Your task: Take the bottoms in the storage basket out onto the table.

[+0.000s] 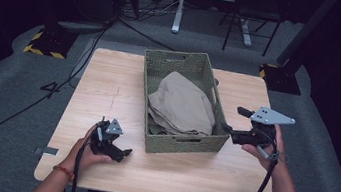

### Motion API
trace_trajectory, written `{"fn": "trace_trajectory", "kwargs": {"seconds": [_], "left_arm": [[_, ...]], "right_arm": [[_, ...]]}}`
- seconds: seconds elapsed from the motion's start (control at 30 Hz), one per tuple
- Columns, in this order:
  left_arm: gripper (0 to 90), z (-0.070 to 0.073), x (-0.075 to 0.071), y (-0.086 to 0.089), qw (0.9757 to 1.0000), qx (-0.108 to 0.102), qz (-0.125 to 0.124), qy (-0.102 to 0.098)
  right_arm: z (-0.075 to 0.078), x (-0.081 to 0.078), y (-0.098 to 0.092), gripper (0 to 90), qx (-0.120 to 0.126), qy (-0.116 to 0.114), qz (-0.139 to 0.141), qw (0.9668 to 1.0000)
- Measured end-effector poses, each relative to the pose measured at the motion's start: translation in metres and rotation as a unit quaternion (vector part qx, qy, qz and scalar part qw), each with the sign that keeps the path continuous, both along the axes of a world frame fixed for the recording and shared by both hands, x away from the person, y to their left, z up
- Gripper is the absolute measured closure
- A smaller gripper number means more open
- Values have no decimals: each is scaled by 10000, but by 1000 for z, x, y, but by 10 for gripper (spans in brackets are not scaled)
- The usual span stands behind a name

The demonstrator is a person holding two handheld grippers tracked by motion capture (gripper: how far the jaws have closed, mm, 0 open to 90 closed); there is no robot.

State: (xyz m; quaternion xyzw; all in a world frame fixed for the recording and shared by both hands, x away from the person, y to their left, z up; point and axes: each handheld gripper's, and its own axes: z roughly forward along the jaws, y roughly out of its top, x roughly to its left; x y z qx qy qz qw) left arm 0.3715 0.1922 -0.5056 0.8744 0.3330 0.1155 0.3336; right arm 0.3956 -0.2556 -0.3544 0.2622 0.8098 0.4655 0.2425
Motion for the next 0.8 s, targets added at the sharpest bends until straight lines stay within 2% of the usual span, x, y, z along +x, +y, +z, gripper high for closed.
{"fn": "trace_trajectory", "kwargs": {"seconds": [0.03, 0.07, 0.3, 0.33, 0.37, 0.4, 0.43, 0.47, 0.53, 0.57, 0.6, 0.67, 0.73, 0.77, 0.8], "left_arm": [[2, 0, 0, 0, 10000, 0, 0, 0], [2, 0, 0, 0, 10000, 5, 29, -8], [2, 0, 0, 0, 10000, 0, 30, -9], [1, 0, 0, 0, 10000, -1, 30, -10], [1, 0, 0, 0, 10000, 0, 29, -10], [1, 0, 0, 0, 10000, 0, 30, -9], [1, 0, 0, 0, 10000, 0, 29, -10], [1, 0, 0, 0, 10000, 0, 29, -9], [1, 0, 0, 0, 10000, 3, 27, -12], [1, 0, 0, 0, 10000, 1, 28, -10], [1, 0, 0, 0, 10000, 1, 28, -10], [1, 0, 0, 0, 10000, 0, 29, -10], [1, 0, 0, 0, 10000, 1, 29, -10], [1, 0, 0, 0, 10000, 1, 29, -10], [1, 0, 0, 0, 10000, 1, 28, -10]], "right_arm": [[0, 0, 0, 204, 0, 0, 0, 10000], [3, 2, 8, 204, -71, -37, 77, 9999], [12, 15, 38, 195, -146, -3, 388, 9991], [13, 19, 49, 191, -240, 68, 500, 9984], [13, 19, 49, 191, -240, 68, 500, 9984], [13, 23, 58, 188, -324, 97, 587, 9977], [12, 28, 72, 187, -438, 142, 701, 9965], [12, 28, 72, 187, -438, 142, 701, 9965], [10, 32, 85, 187, -560, 198, 858, 9945], [5, 37, 101, 189, -712, 260, 1008, 9920], [5, 37, 101, 189, -712, 260, 1008, 9920], [0, 43, 114, 190, -893, 399, 1108, 9890], [-6, 51, 131, 191, -1122, 560, 1226, 9845], [-6, 51, 131, 191, -1122, 560, 1226, 9845], [-10, 57, 140, 182, -1256, 620, 1229, 9825]]}}
